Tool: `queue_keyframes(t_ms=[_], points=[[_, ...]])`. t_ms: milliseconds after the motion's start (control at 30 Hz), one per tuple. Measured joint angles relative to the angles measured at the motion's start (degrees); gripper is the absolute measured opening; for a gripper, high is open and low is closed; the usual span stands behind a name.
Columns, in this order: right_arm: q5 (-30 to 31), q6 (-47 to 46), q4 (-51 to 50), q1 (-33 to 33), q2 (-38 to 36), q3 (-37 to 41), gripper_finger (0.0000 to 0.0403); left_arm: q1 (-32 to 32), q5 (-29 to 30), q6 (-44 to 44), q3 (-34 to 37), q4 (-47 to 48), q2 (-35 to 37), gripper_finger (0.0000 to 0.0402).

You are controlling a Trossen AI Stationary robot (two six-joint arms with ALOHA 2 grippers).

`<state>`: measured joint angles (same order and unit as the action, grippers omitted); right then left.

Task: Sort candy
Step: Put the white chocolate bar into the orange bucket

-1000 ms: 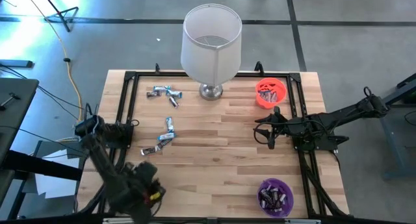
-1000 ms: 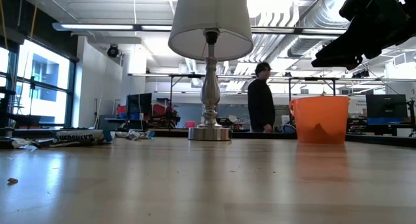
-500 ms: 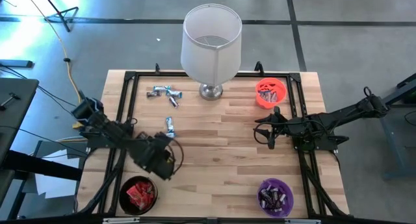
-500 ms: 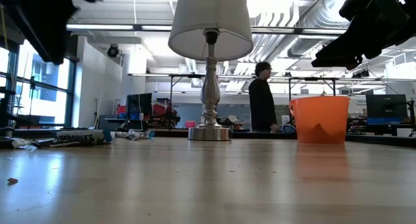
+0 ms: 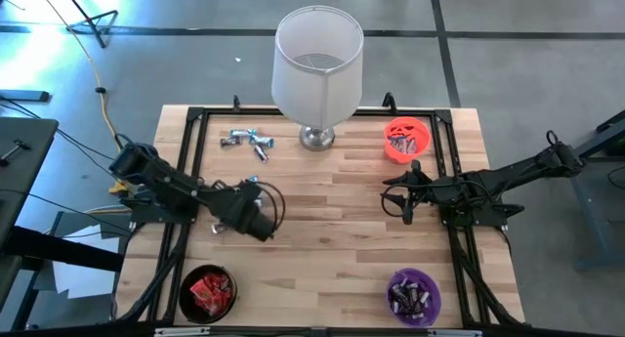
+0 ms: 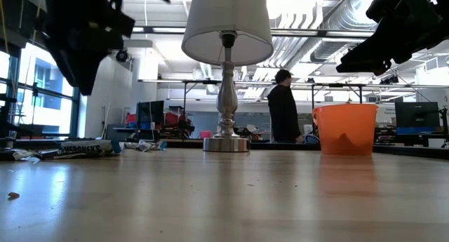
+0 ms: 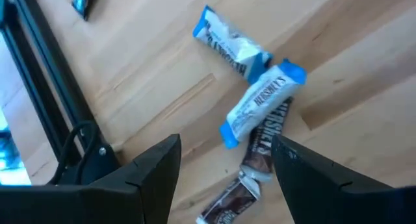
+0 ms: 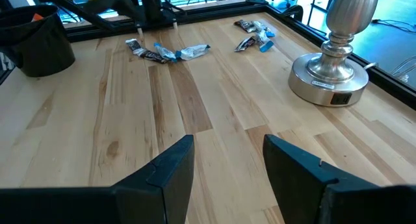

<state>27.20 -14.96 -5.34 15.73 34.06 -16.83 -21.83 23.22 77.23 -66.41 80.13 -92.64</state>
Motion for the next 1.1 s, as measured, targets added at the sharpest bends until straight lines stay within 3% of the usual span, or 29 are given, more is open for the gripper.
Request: queue_keyframes(t_ms=[467,900,1100], points=[[0.02,0.00,0.00,0.02,0.00,0.00,0.0180,8.33,-2.24,-14.80,5.76,-10.81,-0.02,0.0227],[0.00,-0.01,0.00,0.00,0.00,0.00,0.0180,2.80,-9.18,-15.68,5.76,-9.46,-0.02,0.0227],[0.02,-0.02,0.00,-0.01,0.00,0.01,0.0180,1.91,-8.96,-19.20,5.82,-9.75,-0.02,0.0227]])
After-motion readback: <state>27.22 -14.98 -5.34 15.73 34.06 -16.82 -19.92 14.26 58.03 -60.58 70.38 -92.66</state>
